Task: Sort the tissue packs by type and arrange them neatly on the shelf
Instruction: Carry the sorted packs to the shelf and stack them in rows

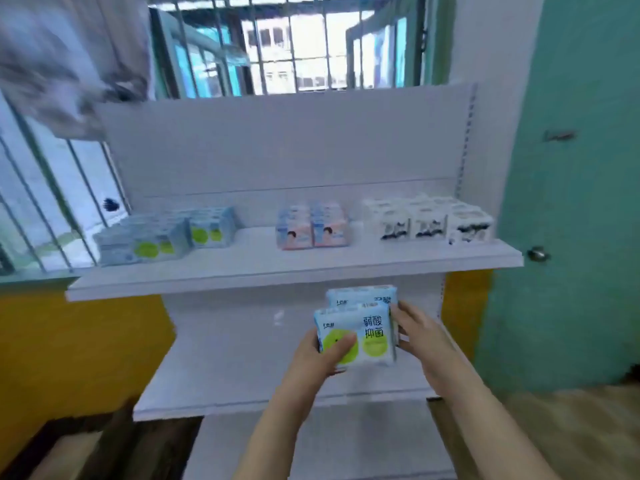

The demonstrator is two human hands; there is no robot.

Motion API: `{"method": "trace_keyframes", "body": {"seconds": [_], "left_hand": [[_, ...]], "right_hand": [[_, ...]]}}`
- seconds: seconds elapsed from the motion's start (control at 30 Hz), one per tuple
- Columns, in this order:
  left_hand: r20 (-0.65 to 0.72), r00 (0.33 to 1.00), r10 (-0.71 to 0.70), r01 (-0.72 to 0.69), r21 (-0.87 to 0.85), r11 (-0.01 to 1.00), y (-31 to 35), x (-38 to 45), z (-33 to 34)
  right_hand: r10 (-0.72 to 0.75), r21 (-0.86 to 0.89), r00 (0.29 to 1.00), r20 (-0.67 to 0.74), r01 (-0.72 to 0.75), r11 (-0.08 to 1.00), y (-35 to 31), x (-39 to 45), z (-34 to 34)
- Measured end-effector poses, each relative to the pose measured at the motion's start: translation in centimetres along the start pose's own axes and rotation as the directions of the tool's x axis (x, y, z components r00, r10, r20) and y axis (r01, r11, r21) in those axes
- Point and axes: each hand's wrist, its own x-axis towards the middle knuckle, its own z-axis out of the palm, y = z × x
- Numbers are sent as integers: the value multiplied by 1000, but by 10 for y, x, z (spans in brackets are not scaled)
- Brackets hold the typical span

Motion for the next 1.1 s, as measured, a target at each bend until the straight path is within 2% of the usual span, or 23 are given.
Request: {"method": "trace_keyframes", "body": {"seconds": [0.2, 0.37, 0.47, 0.57, 0.7, 0.83, 0.9, 0.93, 1.0, 1.07, 1.1], "left_hand": [[-219, 971, 100, -111, -42, 993, 24, -29, -188], [-313, 941, 125, -140, -26, 990, 30, -31, -297], [-331, 930, 160, -177, -20, 984, 37, -11, -337], [-315, 933, 175, -187, -6, 982, 44, 27, -367], [-243, 954, 177, -184, -6, 983, 50, 92, -395], [-172, 964, 202, -180, 138, 974, 60, 159, -415], [-250, 913, 323, -212, 384, 899, 58, 186, -435], [-275, 858, 434, -225, 559, 798, 56, 199, -450], [-237, 725, 647, -197, 828, 524, 57, 227, -486], [-240, 665, 707, -72, 922, 381, 61, 254, -515], [-244, 674, 697, -6, 942, 336, 59, 265, -529]], "right_hand": [[-72, -36, 981, 181, 80, 996, -14, 18, 204], [-113, -6, 945, 306, 120, 993, -5, 33, 322], [-174, 40, 890, 420, 174, 984, -8, 44, 365], [-204, -54, 862, 464, 257, 965, -8, 77, 390], [-214, -144, 882, 419, 297, 944, -6, 145, 410], [-217, -176, 921, 325, 284, 943, -5, 225, 423], [-211, -219, 924, 320, 288, 932, -5, 262, 428], [-205, -262, 925, 321, 295, 919, -6, 278, 432], [-222, -358, 923, 315, 332, 873, -8, 308, 442], [-251, -464, 920, 302, 372, 804, -5, 335, 453], [-270, -498, 912, 309, 397, 771, -2, 346, 457]]}}
